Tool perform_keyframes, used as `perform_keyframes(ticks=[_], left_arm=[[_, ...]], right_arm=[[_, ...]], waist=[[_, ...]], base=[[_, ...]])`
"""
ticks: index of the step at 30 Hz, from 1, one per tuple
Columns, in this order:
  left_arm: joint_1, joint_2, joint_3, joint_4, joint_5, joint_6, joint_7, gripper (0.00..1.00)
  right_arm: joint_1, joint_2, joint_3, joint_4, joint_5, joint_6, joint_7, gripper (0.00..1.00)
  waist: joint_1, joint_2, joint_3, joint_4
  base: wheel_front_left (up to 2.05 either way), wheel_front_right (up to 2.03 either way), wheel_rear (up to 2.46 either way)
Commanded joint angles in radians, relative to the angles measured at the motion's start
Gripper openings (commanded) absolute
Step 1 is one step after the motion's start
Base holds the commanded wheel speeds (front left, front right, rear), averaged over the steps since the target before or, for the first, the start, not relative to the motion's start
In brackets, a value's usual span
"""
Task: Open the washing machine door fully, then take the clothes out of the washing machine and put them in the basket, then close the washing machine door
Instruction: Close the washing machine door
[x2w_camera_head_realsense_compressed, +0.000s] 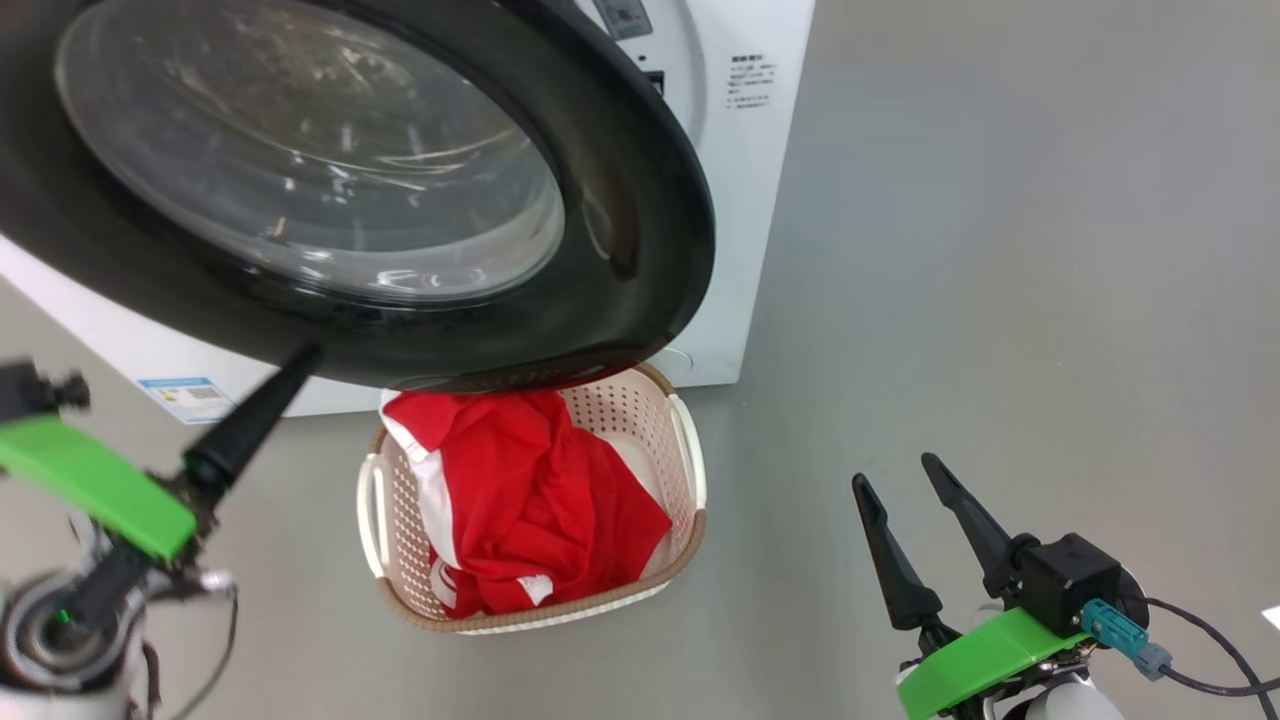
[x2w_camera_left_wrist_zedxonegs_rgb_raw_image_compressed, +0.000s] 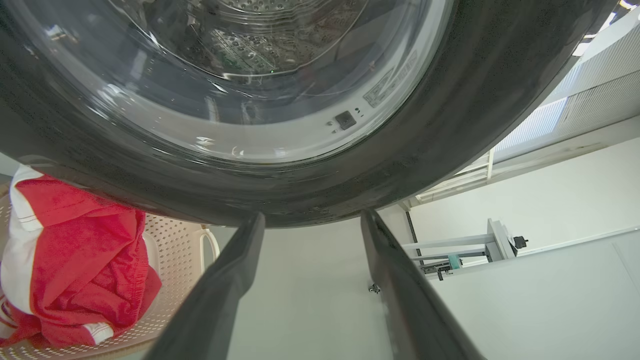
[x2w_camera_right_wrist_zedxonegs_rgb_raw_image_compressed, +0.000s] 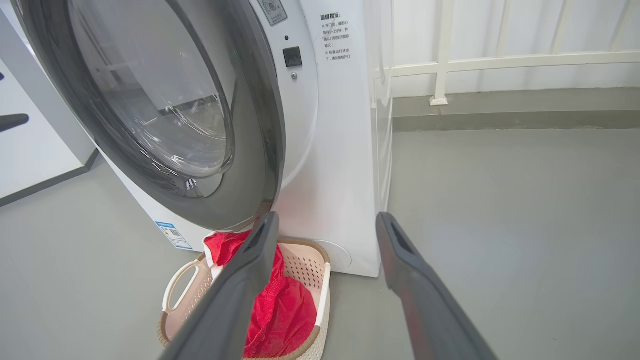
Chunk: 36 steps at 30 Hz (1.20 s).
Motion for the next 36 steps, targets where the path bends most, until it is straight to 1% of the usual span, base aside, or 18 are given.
perform_keyframes(ticks=[1,4,9,15,21,25,26,29,32,34,36], left_arm=[[0.008,0.047,0.034,-0.026,0.011,-0.003,-0.024,1.00],[0.066,0.040,0.032,-0.017,0.007,-0.003,-0.088,1.00],[0.143,0.047,0.015,-0.021,0.011,-0.003,-0.179,1.00],[0.231,0.065,0.020,-0.013,0.015,-0.003,-0.312,1.00],[0.304,0.094,-0.026,0.011,0.059,-0.003,-0.455,1.00],[0.336,0.120,-0.074,0.033,0.114,-0.003,-0.578,1.00],[0.336,0.120,-0.074,0.033,0.114,-0.003,-0.578,1.00],[0.352,0.130,-0.104,0.055,0.144,-0.003,-0.685,1.00],[0.358,0.147,-0.154,0.082,0.188,-0.003,-0.770,1.00],[0.358,0.144,-0.167,0.091,0.193,-0.003,-0.806,1.00],[0.362,0.147,-0.168,0.104,0.224,-0.003,-0.826,1.00]], right_arm=[[0.006,0.006,0.022,-0.018,-0.007,0.002,-0.005,1.00],[0.015,0.002,0.021,-0.014,-0.005,0.002,-0.005,1.00],[0.034,-0.007,0.009,-0.012,0.002,0.002,-0.005,1.00],[0.055,-0.012,-0.008,-0.015,0.002,0.002,-0.005,1.00],[0.077,-0.012,-0.028,-0.027,0.005,0.002,-0.005,1.00],[0.088,-0.015,-0.033,-0.028,0.006,0.002,-0.005,1.00],[0.088,-0.015,-0.033,-0.028,0.006,0.002,-0.005,1.00],[0.090,-0.016,-0.038,-0.031,0.007,0.002,-0.005,1.00],[0.090,-0.016,-0.045,-0.036,0.006,0.002,-0.005,1.00],[0.090,-0.018,-0.049,-0.038,0.006,0.002,-0.005,1.00],[0.092,-0.021,-0.053,-0.039,0.005,0.002,-0.005,1.00]], waist=[[0.0000,0.0000,-0.015,0.016],[0.0000,0.0000,-0.024,0.023],[0.0000,0.0000,-0.033,0.025],[0.0000,0.0000,-0.040,0.004],[0.0000,0.0000,-0.050,-0.023],[0.0000,0.0000,-0.060,-0.041],[0.0000,0.0000,-0.060,-0.041],[0.0000,0.0000,-0.064,-0.055],[0.0000,0.0000,-0.067,-0.064],[0.0000,0.0000,-0.070,-0.070],[0.0000,0.0000,-0.075,-0.075]], base=[[0.00,0.00,0.00],[0.00,0.00,0.00],[0.00,0.00,0.00],[0.00,0.00,0.00],[0.00,0.00,0.00],[0.00,0.00,0.00],[0.00,0.00,0.00],[0.00,0.00,0.00],[0.00,0.00,0.00],[0.00,0.00,0.00],[0.00,0.00,0.00]])
